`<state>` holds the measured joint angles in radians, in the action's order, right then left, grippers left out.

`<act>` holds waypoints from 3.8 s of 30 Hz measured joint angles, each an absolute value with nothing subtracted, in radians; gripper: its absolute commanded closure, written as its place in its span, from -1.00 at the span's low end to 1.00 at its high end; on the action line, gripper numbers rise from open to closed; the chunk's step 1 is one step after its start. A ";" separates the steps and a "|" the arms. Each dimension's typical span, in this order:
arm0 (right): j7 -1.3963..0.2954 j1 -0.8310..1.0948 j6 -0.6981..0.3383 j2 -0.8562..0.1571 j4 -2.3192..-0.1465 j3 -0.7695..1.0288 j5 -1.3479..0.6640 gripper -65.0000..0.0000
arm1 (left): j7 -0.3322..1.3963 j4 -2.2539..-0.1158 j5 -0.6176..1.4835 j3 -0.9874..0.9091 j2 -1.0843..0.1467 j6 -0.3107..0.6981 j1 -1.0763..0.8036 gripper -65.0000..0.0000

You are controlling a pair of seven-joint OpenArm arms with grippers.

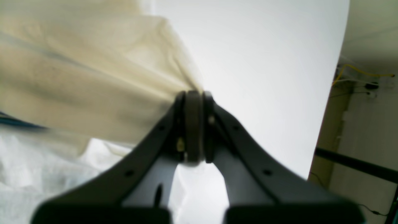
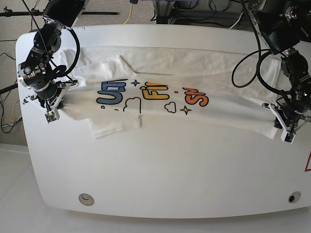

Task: Fold the T-shirt properly
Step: 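Lift the side edges and fold them over toward the shoulder edge, then lower the folded edge onto the shirt and open both grippers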

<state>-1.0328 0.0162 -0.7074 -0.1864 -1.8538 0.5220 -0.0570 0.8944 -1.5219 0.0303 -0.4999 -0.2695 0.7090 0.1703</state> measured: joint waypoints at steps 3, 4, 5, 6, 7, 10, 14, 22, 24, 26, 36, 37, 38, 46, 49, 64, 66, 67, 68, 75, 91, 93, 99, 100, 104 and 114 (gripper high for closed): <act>-1.033 0.040 -0.707 -0.186 -1.881 0.522 -0.057 1.00 | 0.898 -1.559 0.030 -0.500 -0.270 0.708 0.140 0.98; -1.033 0.050 -0.707 -0.186 -1.888 0.522 -0.058 1.00 | 0.898 -1.573 0.030 -0.500 -0.270 0.708 0.129 0.98; -1.034 0.060 -0.707 -0.186 -1.894 0.522 -0.059 1.00 | 0.899 -1.580 0.030 -0.500 -0.270 0.708 0.120 0.98; -1.033 0.069 -0.707 -0.186 -1.899 0.522 -0.059 1.00 | 0.897 -1.590 0.030 -0.500 -0.270 0.708 0.111 0.98; -1.034 0.081 -0.707 -0.186 -1.903 0.522 -0.059 1.00 | 0.897 -1.599 0.030 -0.500 -0.270 0.708 0.102 0.98; -1.034 0.113 -0.707 -0.186 -1.911 0.522 -0.058 1.00 | 0.897 -1.617 0.030 -0.500 -0.270 0.708 0.080 0.98; -1.034 0.150 -0.707 -0.186 -1.912 0.522 -0.058 1.00 | 0.897 -1.636 0.030 -0.500 -0.270 0.708 0.041 0.98; -1.034 0.216 -0.707 -0.186 -1.912 0.522 -0.059 1.00 | 0.897 -1.640 0.030 -0.500 -0.270 0.708 -0.017 0.98; -1.034 0.228 -0.707 -0.186 -1.912 0.522 -0.059 1.00 | 0.897 -1.640 0.030 -0.500 -0.270 0.708 -0.030 0.98; -1.033 0.237 -0.707 -0.186 -1.912 0.522 -0.059 1.00 | 0.897 -1.640 0.030 -0.500 -0.270 0.708 -0.044 0.98; -1.034 0.278 -0.707 -0.186 -1.912 0.522 -0.059 1.00 | 0.897 -1.637 0.030 -0.500 -0.270 0.708 -0.102 0.98; -1.034 0.278 -0.707 -0.186 -1.911 0.522 -0.058 1.00 | 0.894 -1.633 0.030 -0.500 -0.270 0.708 -0.105 0.98; -1.034 0.279 -0.707 -0.185 -1.909 0.522 -0.058 1.00 | 0.893 -1.627 0.030 -0.500 -0.270 0.707 -0.107 0.98; -1.034 0.279 -0.704 -0.159 -1.848 0.525 -0.056 1.00 | 0.876 -1.511 0.034 -0.501 -0.266 0.706 -0.113 0.98; -1.033 0.279 -0.704 -0.159 -1.827 0.525 -0.056 1.00 | 0.859 -1.475 0.054 -0.526 -0.271 0.707 -0.107 0.98; -0.944 0.264 -0.703 -0.167 -1.732 0.530 -0.072 0.95 | 0.704 -1.345 0.096 -0.576 -0.281 0.708 -0.085 0.90; -0.944 0.264 -0.703 -0.167 -1.732 0.530 -0.072 0.78 | 0.688 -1.327 0.105 -0.579 -0.284 0.709 -0.083 0.64; -0.944 0.264 -0.703 -0.169 -1.732 0.530 -0.072 0.69 | 0.682 -1.316 0.115 -0.580 -0.287 0.709 -0.082 0.52; -0.944 0.264 -0.703 -0.170 -1.732 0.530 -0.072 0.57 | 0.680 -1.311 0.118 -0.580 -0.289 0.709 -0.080 0.35; -0.942 0.265 -0.690 -0.175 -1.734 0.547 -0.069 -0.12 | 0.690 -1.298 0.115 -0.620 -0.274 0.728 -0.050 -0.61; -0.986 0.249 -0.710 -0.184 -1.806 0.615 -0.079 -0.14 | 0.785 -1.303 0.062 -0.665 -0.331 0.722 -0.016 -0.49; -0.999 0.225 -0.709 -0.189 -1.819 0.615 -0.073 -0.14 | 0.815 -1.323 0.043 -0.665 -0.337 0.714 -0.012 -0.49; -1.074 0.141 -0.707 -0.194 -1.856 0.614 -0.066 -0.15 | 0.905 -1.425 0.020 -0.667 -0.334 0.708 0.001 -0.49; -1.090 0.124 -0.707 -0.194 -1.861 0.614 -0.063 -0.15 | 0.912 -1.451 0.024 -0.667 -0.334 0.707 0.008 -0.49; -1.154 0.067 -0.705 -0.194 -1.874 0.615 -0.050 -0.15 | 0.941 -1.523 0.031 -0.663 -0.330 0.708 0.021 -0.49; -1.206 0.008 -0.700 -0.196 -1.880 0.546 -0.060 -0.15 | 0.976 -1.575 0.022 -0.665 -0.300 0.701 0.032 -0.49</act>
<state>-1.2060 0.0078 -0.7002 -0.1963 -1.8805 0.5465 -0.0597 0.9764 -1.5749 0.0223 -0.6647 -0.3000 0.7006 0.0322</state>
